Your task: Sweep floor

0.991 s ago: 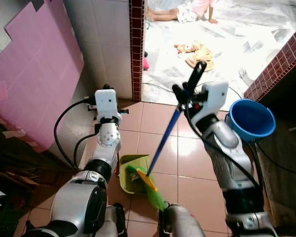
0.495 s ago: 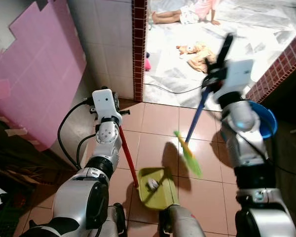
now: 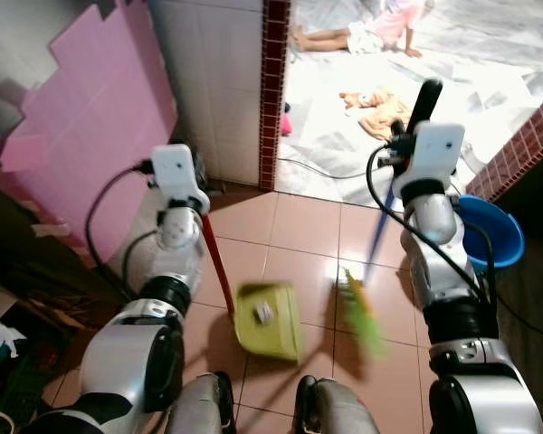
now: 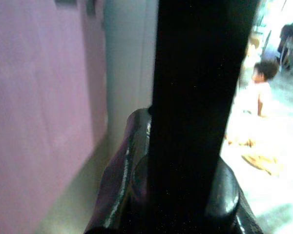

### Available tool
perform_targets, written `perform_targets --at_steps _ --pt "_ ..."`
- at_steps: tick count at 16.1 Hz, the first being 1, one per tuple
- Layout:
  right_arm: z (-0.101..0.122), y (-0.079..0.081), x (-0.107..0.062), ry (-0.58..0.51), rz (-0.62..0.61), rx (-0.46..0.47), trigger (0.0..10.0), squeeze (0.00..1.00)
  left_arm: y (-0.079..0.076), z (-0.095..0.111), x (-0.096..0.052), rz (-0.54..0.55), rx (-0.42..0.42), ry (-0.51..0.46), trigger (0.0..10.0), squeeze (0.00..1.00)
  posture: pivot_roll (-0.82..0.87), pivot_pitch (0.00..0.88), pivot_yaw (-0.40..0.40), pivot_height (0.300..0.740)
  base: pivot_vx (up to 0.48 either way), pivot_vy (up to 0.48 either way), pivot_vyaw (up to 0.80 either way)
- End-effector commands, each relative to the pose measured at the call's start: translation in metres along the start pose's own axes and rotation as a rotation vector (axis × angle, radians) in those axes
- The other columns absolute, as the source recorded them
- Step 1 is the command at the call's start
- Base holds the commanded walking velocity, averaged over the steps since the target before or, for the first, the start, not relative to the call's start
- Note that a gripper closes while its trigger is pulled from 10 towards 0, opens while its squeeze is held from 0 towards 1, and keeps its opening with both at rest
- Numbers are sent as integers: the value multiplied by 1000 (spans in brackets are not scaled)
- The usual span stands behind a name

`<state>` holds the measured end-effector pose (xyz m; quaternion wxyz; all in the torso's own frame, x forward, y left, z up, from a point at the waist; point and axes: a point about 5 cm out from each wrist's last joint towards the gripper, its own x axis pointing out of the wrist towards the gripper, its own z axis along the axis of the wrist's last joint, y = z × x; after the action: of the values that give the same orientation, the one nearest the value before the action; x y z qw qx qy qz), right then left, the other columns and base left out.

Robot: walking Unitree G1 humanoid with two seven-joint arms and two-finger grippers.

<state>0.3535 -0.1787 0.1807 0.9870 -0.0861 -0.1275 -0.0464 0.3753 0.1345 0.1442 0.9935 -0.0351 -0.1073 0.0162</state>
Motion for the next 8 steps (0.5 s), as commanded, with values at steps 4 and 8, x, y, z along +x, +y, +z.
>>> perform_targets --at_steps 4,8 --pt "-12 10 -15 13 -18 97 10000 0 2 33 3 -110 -24 -165 10000 0 -47 15 28 740 0 0 0" --pt "-18 19 -20 38 -17 153 10000 0 9 43 -7 -96 -53 -218 10000 0 -24 17 26 740 0 0 -200"
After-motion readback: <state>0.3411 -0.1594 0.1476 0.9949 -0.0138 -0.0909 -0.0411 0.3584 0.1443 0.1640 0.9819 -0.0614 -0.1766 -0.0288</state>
